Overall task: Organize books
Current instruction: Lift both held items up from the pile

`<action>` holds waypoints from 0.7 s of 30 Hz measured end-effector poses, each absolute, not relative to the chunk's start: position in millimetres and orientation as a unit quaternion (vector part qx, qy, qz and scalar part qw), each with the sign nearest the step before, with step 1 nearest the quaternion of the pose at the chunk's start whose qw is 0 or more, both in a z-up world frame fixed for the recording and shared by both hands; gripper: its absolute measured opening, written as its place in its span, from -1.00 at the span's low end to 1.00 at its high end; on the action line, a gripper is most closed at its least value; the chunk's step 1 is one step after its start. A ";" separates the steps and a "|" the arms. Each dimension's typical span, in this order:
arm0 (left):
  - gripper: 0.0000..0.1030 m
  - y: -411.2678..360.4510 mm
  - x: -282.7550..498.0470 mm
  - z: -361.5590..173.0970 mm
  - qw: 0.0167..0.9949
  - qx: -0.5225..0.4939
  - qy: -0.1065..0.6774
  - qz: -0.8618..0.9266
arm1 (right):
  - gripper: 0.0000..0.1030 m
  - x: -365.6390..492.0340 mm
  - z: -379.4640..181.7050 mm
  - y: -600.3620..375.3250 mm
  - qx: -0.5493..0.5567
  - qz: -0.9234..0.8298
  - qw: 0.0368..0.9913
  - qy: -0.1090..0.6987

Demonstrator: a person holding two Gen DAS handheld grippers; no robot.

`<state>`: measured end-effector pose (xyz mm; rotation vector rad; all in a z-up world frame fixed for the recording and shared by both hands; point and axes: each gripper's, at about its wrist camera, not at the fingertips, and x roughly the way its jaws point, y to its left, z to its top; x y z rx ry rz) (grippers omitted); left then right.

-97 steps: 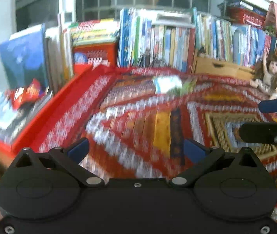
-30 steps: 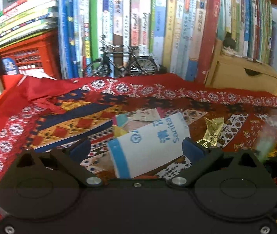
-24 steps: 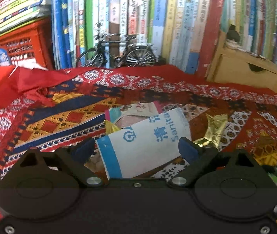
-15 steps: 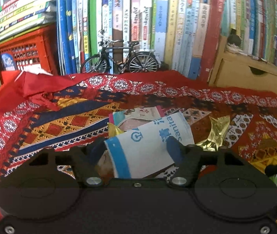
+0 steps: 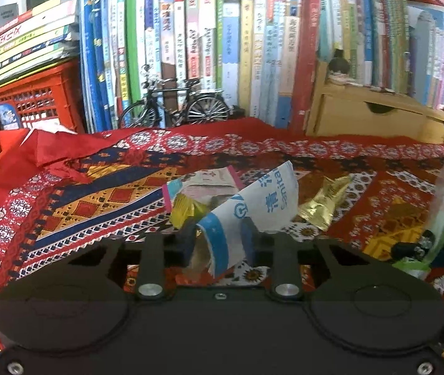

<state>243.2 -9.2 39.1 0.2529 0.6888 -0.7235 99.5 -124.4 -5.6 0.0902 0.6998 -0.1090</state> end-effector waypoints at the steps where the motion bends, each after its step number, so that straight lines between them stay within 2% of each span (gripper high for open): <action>1: -0.54 -8.6 241.2 39.5 0.868 0.120 0.329 -0.352 | 0.03 98.5 -5.3 -124.2 0.044 -0.052 0.937 0.342; 6: -0.75 -6.9 227.0 44.2 0.863 0.113 0.319 -0.374 | 0.03 93.2 -3.3 -124.1 0.041 -0.048 0.938 0.341; 14: -0.85 -10.3 205.8 63.3 0.864 0.099 0.290 -0.399 | 0.03 84.2 2.9 -121.8 0.037 -0.053 0.939 0.338; 21: -0.85 -0.8 185.9 81.2 0.865 0.093 0.273 -0.410 | 0.03 73.5 12.9 -112.2 0.024 -0.051 0.942 0.332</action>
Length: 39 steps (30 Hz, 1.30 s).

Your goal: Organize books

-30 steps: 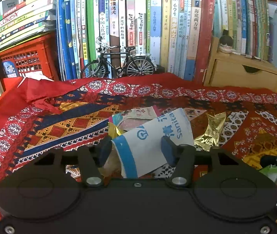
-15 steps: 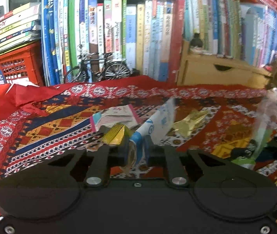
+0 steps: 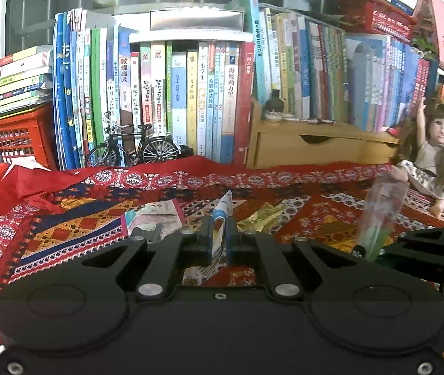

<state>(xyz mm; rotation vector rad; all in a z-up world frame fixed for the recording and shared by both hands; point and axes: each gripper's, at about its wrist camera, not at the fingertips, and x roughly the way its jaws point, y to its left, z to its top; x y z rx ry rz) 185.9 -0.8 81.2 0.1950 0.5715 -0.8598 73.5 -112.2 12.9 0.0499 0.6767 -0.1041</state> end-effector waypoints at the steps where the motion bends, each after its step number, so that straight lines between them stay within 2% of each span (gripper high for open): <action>1: -0.84 1.8 183.3 82.2 0.865 0.093 0.275 -0.410 | 0.03 71.1 14.7 -110.3 0.023 -0.051 0.942 0.330; 7: -0.50 17.9 166.0 76.9 0.863 0.107 0.292 -0.397 | 0.03 56.4 18.3 -99.8 0.018 -0.054 0.941 0.333; 9: -0.14 21.3 161.7 72.6 0.860 0.110 0.300 -0.397 | 0.03 51.6 17.1 -96.2 0.014 -0.054 0.940 0.336; 16: 0.05 30.1 156.4 58.0 0.869 0.096 0.326 -0.359 | 0.03 38.6 14.6 -89.7 0.016 -0.053 0.937 0.345; 20: 0.23 36.1 160.4 51.2 0.881 0.095 0.334 -0.320 | 0.03 34.7 13.8 -88.3 0.013 -0.051 0.936 0.347; 28: 0.24 56.1 169.2 33.6 0.891 0.118 0.349 -0.266 | 0.03 28.4 11.1 -90.1 0.012 -0.056 0.934 0.353; 39: 0.24 77.1 193.5 11.2 0.846 0.122 0.359 -0.375 | 0.03 23.3 5.2 -92.5 0.012 -0.064 0.930 0.363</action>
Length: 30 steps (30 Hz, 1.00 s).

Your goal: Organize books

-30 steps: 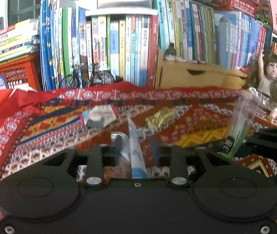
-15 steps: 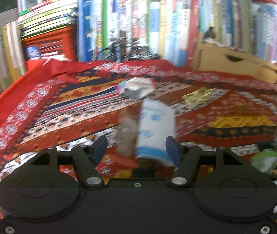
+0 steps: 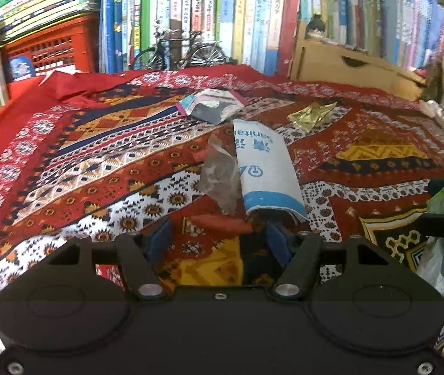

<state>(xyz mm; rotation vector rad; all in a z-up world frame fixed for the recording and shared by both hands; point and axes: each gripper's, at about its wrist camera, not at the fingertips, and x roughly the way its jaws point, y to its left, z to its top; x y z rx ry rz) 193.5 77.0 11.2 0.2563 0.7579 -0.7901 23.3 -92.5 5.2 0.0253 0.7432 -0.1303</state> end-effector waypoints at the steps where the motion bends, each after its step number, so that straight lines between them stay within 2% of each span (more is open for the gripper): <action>1: 0.23 79.8 197.0 10.8 0.842 0.114 0.360 -0.385 | 0.04 22.8 4.5 -92.6 0.012 -0.064 0.929 0.364; 4: 0.15 85.9 205.1 10.3 0.835 0.099 0.359 -0.406 | 0.04 21.9 2.9 -92.0 0.011 -0.065 0.927 0.368; 5: 0.04 86.4 206.3 10.6 0.833 0.102 0.358 -0.408 | 0.04 21.3 2.8 -91.7 0.010 -0.065 0.927 0.369; 6: -0.17 87.1 206.7 11.0 0.833 0.107 0.355 -0.410 | 0.04 20.6 2.8 -90.9 0.008 -0.064 0.927 0.369; 7: -0.19 87.6 206.8 11.2 0.833 0.110 0.354 -0.411 | 0.04 19.9 2.6 -90.3 0.007 -0.064 0.927 0.370; 30: -0.19 126.2 158.1 39.1 0.836 0.114 0.339 -0.417 | 0.04 15.0 15.6 -49.1 0.005 -0.056 0.931 0.361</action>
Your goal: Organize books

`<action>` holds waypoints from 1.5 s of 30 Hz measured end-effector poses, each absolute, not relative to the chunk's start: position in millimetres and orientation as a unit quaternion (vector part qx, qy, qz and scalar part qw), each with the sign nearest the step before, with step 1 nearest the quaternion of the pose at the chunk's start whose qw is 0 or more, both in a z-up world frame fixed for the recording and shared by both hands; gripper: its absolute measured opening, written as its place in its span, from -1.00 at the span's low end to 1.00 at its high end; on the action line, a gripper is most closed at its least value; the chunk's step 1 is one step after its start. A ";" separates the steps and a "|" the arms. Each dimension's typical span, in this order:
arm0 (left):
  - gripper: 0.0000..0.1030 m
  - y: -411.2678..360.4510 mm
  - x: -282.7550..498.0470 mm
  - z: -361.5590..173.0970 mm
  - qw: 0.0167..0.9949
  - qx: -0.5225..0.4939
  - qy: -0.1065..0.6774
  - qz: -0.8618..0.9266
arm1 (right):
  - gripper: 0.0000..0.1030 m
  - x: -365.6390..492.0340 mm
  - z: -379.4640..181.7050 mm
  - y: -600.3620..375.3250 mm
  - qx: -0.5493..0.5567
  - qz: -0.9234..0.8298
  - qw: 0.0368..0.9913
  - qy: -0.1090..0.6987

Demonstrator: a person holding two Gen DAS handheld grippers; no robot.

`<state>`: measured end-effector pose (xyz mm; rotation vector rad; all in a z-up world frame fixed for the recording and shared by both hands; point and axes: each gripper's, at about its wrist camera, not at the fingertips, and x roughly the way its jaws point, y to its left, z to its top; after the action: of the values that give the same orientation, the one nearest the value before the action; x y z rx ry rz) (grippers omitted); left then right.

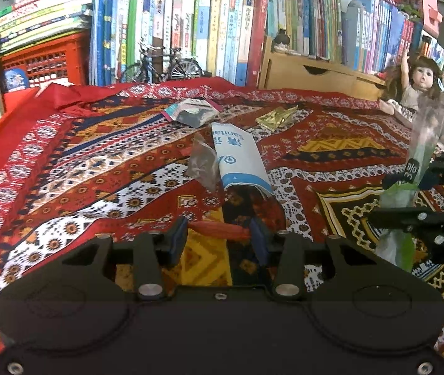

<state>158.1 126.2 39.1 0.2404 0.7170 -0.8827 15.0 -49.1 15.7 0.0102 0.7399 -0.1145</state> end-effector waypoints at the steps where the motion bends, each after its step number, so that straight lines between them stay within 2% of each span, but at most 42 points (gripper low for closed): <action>1: -0.19 130.7 156.1 41.5 0.838 0.111 0.337 -0.415 | 0.04 14.3 17.1 -45.4 0.004 -0.055 0.931 0.360; 16: -0.19 203.8 104.2 69.1 0.842 0.114 0.327 -0.414 | 0.01 -5.8 43.2 9.8 0.042 -0.067 0.939 0.334; 18: -0.19 214.4 94.7 71.6 0.842 0.115 0.325 -0.414 | -0.06 -12.3 46.1 18.6 0.044 -0.069 0.940 0.331; 20: -0.19 225.0 84.8 73.6 0.843 0.114 0.324 -0.414 | -0.36 -18.1 49.1 26.2 0.043 -0.069 0.941 0.328; 23: -0.19 240.0 71.4 74.3 0.845 0.112 0.325 -0.410 | -0.36 -27.0 52.7 37.0 0.042 -0.069 0.942 0.327; 28: -0.19 259.7 52.3 75.6 0.851 0.106 0.325 -0.399 | -0.47 -38.1 54.8 48.0 0.043 -0.064 0.942 0.326; 45: -0.19 326.3 -6.9 79.1 0.864 0.101 0.317 -0.378 | -0.48 -73.7 73.6 99.7 0.082 -0.004 0.947 0.310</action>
<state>-6.9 326.3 79.1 0.2115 0.6654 -0.7917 -73.7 99.7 73.6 0.1663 0.6309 -0.0089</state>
